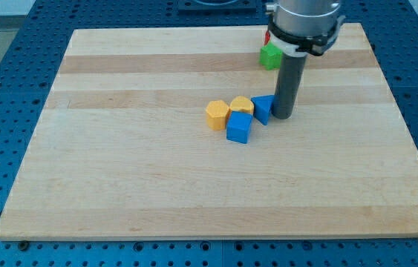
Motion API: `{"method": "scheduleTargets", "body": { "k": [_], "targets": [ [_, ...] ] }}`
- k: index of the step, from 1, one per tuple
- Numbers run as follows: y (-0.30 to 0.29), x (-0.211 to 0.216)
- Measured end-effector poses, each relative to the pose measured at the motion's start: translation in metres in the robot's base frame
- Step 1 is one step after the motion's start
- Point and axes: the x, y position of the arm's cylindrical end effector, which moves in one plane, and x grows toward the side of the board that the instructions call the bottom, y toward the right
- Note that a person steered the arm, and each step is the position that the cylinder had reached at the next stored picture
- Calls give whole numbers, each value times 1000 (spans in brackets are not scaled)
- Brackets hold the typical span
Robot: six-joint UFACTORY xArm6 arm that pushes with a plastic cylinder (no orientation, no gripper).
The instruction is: Push the cube into the heart
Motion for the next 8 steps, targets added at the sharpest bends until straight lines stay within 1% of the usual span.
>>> {"method": "scheduleTargets", "body": {
  "k": [1,2,4,5,6,8],
  "targets": [
    [-23,15],
    [-33,28],
    [-34,62],
    [-44,71],
    [-59,71],
    [-63,63]
  ]
}}
